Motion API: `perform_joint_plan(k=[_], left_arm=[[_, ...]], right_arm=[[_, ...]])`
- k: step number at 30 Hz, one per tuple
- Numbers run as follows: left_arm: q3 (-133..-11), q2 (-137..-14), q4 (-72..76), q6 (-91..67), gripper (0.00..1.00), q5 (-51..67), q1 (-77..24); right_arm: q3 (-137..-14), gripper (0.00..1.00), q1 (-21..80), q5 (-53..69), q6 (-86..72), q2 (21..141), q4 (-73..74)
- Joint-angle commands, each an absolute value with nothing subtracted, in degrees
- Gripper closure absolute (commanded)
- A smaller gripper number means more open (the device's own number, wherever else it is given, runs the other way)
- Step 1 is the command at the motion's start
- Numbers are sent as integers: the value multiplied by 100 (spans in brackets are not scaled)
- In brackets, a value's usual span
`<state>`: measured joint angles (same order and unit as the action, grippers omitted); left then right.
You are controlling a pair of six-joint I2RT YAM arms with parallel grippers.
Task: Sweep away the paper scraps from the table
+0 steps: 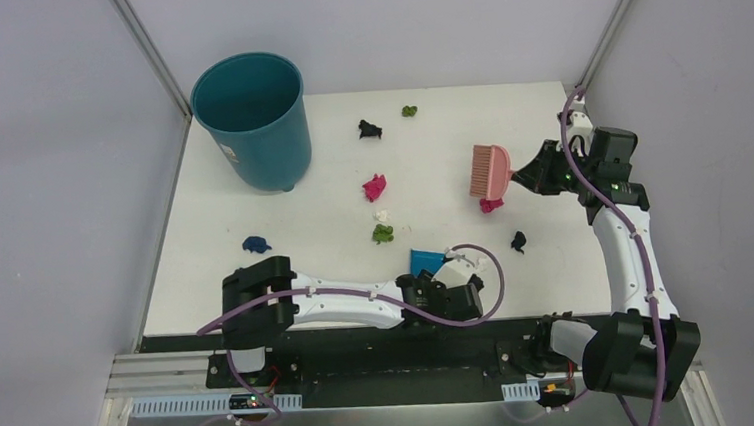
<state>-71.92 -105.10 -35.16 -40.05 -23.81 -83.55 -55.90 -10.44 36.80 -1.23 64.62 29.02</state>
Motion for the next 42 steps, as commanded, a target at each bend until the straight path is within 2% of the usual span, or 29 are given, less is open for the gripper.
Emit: perform_joint_plan(k=[1, 3, 6, 18, 22, 29, 33, 34, 38, 42], left_arm=[[-7113, -10275, -3499, -4197, 46, -2417, -8351], [-7103, -10329, -3475, -4195, 49, -2360, -8350], [-7097, -10354, -3397, -4129, 59, -2283, -8345], [-6988, -10276, -3330, -4005, 64, -2187, -8251], [-6926, -10149, -3335, -3789, 76, -2118, -8204], [-6950, -9644, -3738, -3225, 87, -2223, -8063], [-7157, -9403, -4053, -2515, 96, -2144, -7941], [-7234, -9378, -4141, -2317, 100, -2008, -7903], [-7423, -9278, -4561, -1591, 100, -1547, -7755], [-7097, -9069, -4577, -1057, 100, -1325, -7651]], right_arm=[[-5659, 100, -1085, 3840, -147, 6363, 2634], [-5660, 100, -1090, 3841, -152, 6354, 2632], [-5645, 100, -1090, 3927, -114, 6350, 2628], [-5655, 100, -1090, 4034, -93, 6387, 2636], [-5659, 100, -1090, 4036, -88, 6389, 2642], [-5813, 100, -1090, 3908, 232, 6407, 2819], [-6134, 100, -1088, 3678, 550, 6427, 3164], [-6313, 100, -1085, 3646, 754, 6439, 3505], [-7301, 100, -1089, 3540, 2057, 6535, 5135], [-8600, 100, -1090, 3610, 3668, 6845, 7269]])
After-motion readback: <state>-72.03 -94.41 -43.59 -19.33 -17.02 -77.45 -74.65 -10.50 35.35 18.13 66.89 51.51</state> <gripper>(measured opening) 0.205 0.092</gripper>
